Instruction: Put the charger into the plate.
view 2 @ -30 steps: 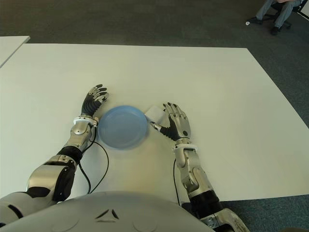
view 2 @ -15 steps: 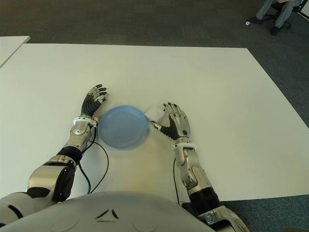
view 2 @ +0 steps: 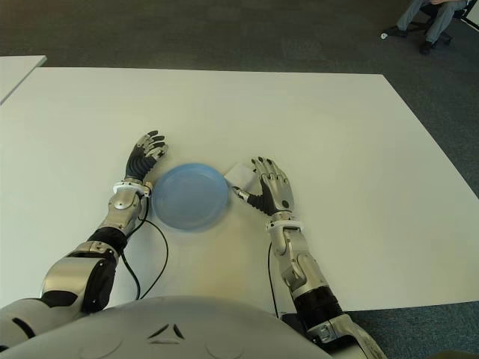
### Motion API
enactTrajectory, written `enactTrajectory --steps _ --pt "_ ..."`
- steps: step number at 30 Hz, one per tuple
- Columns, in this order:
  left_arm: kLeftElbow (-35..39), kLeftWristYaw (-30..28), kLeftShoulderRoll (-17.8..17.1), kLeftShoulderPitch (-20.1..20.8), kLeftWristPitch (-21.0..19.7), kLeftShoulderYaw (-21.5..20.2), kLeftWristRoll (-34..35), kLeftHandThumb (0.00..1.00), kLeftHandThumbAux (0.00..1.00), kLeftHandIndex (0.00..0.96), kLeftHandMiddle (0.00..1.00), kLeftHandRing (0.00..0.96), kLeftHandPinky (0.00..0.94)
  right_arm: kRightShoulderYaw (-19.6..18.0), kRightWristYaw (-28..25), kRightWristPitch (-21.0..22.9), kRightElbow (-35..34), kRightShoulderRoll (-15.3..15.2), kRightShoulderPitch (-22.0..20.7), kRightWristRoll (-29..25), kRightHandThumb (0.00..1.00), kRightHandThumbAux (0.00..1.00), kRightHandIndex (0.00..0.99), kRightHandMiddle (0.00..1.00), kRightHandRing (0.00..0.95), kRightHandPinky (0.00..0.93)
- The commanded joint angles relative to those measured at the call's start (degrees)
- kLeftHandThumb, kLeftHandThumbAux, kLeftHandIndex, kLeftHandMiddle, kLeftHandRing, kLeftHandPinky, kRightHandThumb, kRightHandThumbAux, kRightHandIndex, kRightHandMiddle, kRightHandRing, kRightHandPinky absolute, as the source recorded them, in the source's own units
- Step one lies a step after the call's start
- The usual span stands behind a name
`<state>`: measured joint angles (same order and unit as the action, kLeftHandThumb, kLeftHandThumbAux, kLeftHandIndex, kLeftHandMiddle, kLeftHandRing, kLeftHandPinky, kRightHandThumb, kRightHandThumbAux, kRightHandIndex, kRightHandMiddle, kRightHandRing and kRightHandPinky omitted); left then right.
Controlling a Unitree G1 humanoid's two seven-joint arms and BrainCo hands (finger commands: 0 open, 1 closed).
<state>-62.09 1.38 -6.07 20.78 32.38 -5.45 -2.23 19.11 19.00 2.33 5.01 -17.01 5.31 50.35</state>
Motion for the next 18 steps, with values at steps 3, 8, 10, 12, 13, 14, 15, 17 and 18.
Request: enactTrajectory --steps 3,8,10,12,13,14,15,17,18 --pt "-2.5 -0.4 0.2 -4.9 -4.5 0.7 -0.6 0.0 0.646 0.162 0.228 0.241 0.265 0.5 0.8 -0.9 1.9 -0.3 -1.2 -0.4 0.245 0.269 0.0 0.0 0.0 0.018" --pt "-1.9 -0.5 0.4 -5.2 -4.6 0.7 -0.4 0.0 0.648 0.161 0.231 0.241 0.261 0.6 1.7 -1.7 3.6 -0.4 -2.0 -0.5 0.241 0.276 0.0 0.0 0.0 0.02" --pt "-1.8 -0.6 0.4 -5.3 -4.6 0.7 -0.4 0.0 0.65 0.162 0.232 0.241 0.261 0.7 2.0 -2.0 4.1 -0.4 -2.3 -0.6 0.241 0.279 0.0 0.0 0.0 0.021" --pt "-1.6 -0.6 0.5 -5.4 -4.6 0.7 -0.3 0.0 0.651 0.162 0.233 0.241 0.261 0.7 2.1 -2.2 4.5 -0.5 -2.4 -0.7 0.241 0.28 0.0 0.0 0.0 0.022" --pt "-1.5 -0.6 0.5 -5.5 -4.6 0.7 -0.3 0.0 0.653 0.161 0.233 0.241 0.26 0.7 2.2 -2.2 4.6 -0.5 -2.6 -0.7 0.242 0.281 0.0 0.0 0.0 0.021" --pt "-1.4 -0.7 0.5 -5.5 -4.6 0.6 -0.3 0.0 0.654 0.161 0.232 0.241 0.26 0.7 2.3 -2.3 5.0 -0.5 -2.8 -0.7 0.243 0.282 0.0 0.0 0.0 0.02" --pt "-1.4 -0.7 0.5 -5.5 -4.5 0.6 -0.2 0.0 0.655 0.16 0.232 0.24 0.26 0.8 2.4 -2.4 5.4 -0.4 -3.0 -0.7 0.245 0.282 0.0 0.0 0.0 0.019" --pt "-1.2 -0.8 0.6 -5.6 -4.5 0.6 -0.2 0.0 0.657 0.158 0.231 0.24 0.26 0.8 2.5 -2.6 6.0 -0.5 -3.4 -0.7 0.247 0.283 0.0 0.0 0.0 0.017" --pt "-1.1 -0.8 0.7 -5.6 -4.5 0.6 -0.1 0.0 0.658 0.157 0.231 0.239 0.26 0.8 2.5 -2.6 6.2 -0.5 -3.5 -0.7 0.248 0.283 0.0 0.0 0.0 0.017"
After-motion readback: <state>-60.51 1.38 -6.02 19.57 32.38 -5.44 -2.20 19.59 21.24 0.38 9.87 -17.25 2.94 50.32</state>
